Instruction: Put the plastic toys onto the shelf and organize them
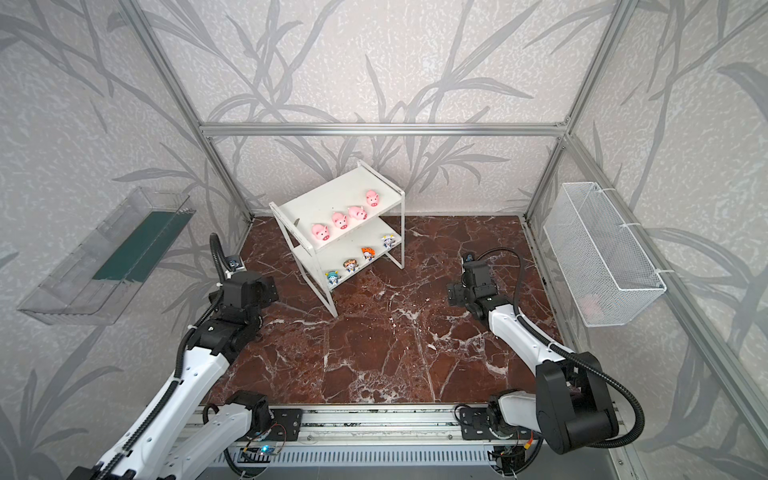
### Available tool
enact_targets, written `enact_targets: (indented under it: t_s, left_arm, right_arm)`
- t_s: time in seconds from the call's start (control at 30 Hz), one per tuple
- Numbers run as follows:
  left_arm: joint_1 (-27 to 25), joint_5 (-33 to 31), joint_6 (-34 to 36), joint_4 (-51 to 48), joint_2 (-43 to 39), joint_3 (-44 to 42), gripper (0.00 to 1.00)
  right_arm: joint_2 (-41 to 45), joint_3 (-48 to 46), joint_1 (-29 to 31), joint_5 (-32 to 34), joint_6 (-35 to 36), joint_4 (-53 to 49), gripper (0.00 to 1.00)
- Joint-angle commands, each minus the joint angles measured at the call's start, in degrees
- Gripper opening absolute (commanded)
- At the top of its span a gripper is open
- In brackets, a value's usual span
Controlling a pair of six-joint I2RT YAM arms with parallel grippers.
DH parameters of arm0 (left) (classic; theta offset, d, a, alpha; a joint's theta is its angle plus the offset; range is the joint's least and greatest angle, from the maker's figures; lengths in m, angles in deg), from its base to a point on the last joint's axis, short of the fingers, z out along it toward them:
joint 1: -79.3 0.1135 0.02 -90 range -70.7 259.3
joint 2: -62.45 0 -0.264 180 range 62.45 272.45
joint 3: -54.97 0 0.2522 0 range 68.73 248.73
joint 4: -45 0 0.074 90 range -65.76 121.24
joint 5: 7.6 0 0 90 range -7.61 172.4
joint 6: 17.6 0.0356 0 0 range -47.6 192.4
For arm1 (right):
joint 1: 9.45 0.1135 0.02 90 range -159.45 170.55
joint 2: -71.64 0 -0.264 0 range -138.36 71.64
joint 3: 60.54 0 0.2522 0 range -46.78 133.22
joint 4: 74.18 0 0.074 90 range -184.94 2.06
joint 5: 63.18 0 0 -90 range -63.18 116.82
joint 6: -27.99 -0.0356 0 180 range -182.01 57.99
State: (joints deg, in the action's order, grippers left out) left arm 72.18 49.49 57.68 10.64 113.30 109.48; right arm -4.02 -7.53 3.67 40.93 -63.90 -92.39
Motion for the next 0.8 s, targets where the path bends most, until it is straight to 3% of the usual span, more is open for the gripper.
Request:
enact_targets:
  t_s: [0.0,0.1,0.17,0.3,0.5,0.6,0.67,0.77]
  left_arm:
    - [4.2,3.0,-2.5,6.8,4.3,-1.7,0.99]
    - [4.5,-0.2,0.7,15.6,8.7,-5.0,0.99]
    - [4.6,-1.0,4.2,21.5,10.9,-7.2,0.99]
    - [5.5,-3.3,5.0,33.0,17.0,-11.4,0.99]
    - [6.1,0.4,6.6,52.0,28.3,-14.8,0.99]
    - [6.0,-0.3,5.8,44.0,32.6,-8.2,0.99]
    - [6.0,0.7,7.4,49.8,34.7,-8.7,0.99]
    - [6.1,5.7,7.9,53.8,37.1,-9.0,0.99]
  right_arm:
    - [-2.8,-3.1,-0.1,6.1,3.5,9.7,0.99]
    - [-4.8,-6.6,-0.3,6.8,4.3,17.5,0.99]
    - [-4.5,-6.4,-0.3,6.2,4.4,17.2,0.99]
    - [-3.4,-9.2,-0.8,5.5,4.8,24.1,0.99]
    - [-3.9,-11.6,-2.6,-1.3,5.1,33.2,0.99]
    - [-4.9,-10.3,-2.6,-1.5,4.6,31.6,0.99]
    - [-5.1,-10.7,-2.6,0.6,4.6,33.2,0.99]
    - [-7.8,-15.7,-3.4,-1.0,6.5,48.8,0.99]
